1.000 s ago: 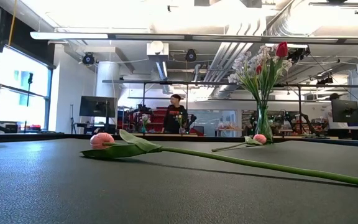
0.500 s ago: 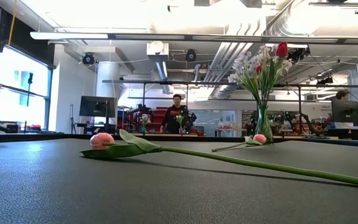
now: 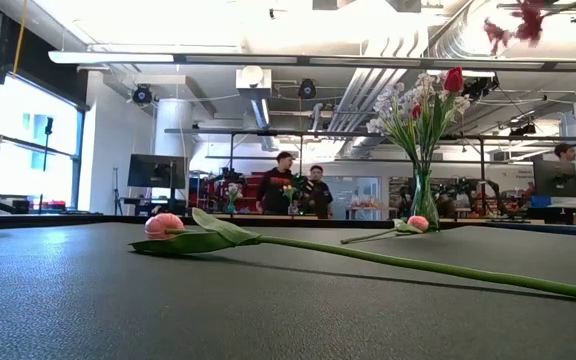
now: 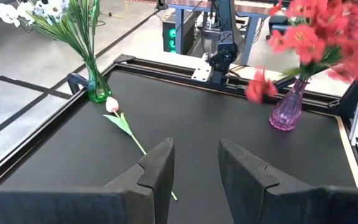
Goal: Sort flowers into vase by color
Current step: Put the red flowers into the violet vase
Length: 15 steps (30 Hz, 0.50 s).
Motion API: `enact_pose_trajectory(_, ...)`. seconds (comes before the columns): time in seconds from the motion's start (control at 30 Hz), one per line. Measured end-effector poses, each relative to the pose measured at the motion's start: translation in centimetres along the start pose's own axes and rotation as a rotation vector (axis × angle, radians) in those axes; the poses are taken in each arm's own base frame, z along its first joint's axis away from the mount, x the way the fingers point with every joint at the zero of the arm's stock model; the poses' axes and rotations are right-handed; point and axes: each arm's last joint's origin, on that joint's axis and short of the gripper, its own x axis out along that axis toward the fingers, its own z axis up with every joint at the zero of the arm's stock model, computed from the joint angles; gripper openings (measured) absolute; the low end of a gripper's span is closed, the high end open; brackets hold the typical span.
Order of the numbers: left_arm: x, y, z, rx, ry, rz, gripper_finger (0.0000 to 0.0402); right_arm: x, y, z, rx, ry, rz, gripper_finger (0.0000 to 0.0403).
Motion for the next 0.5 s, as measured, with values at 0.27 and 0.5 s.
enact_pose_trajectory(0.27,0.0,0.0,0.0,0.000,0.001,-0.003,0.0111,1.7,0.8,-1.8,0.022,-0.072,0.010,0.0007)
enact_pose_trajectory(0.5,0.0,0.0,0.0,0.000,0.004,-0.014,0.0111,3.2,1.5,-3.2,0.034,-0.184,-0.018,0.0003)
